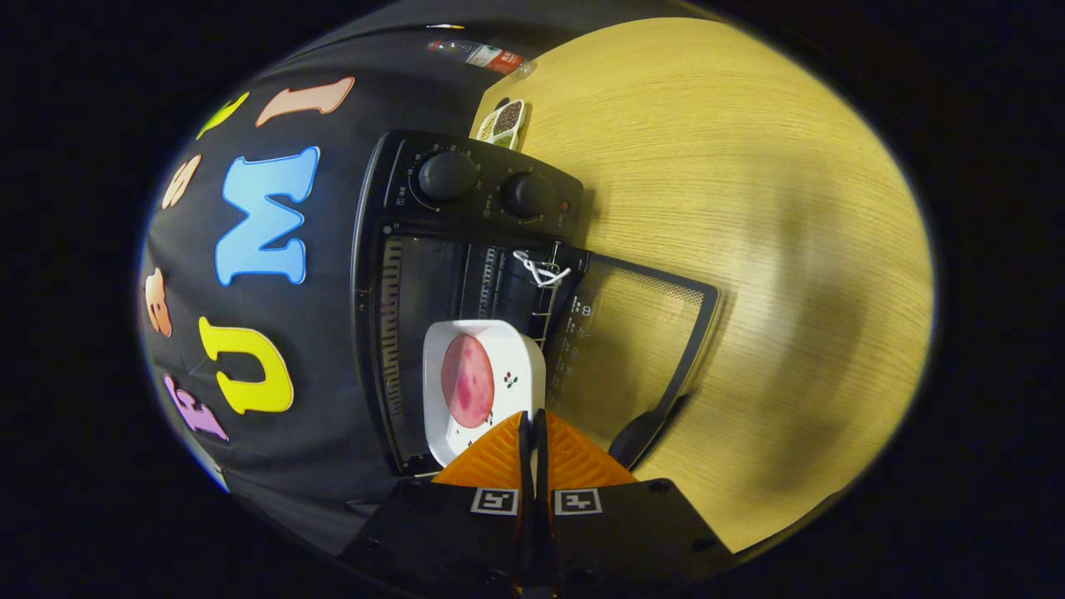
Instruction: Open the toaster oven, put the food inside, and close the toaster oven door.
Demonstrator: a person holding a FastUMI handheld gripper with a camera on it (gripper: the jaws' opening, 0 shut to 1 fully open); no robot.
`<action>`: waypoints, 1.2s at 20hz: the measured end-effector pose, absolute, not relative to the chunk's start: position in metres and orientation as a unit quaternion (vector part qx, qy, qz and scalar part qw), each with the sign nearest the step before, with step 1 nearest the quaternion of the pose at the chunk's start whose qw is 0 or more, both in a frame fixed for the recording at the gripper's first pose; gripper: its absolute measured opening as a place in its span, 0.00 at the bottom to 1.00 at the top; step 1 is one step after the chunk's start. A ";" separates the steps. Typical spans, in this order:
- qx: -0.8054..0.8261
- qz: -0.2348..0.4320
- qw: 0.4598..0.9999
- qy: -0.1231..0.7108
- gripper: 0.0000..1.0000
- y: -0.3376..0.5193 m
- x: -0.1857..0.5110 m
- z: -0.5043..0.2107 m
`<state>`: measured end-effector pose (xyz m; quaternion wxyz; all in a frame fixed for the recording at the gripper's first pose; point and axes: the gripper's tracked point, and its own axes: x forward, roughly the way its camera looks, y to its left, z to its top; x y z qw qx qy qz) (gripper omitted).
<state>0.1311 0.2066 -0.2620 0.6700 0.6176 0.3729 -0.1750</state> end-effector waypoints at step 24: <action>0.629 -0.211 0.686 0.299 0.74 0.237 0.189 -0.274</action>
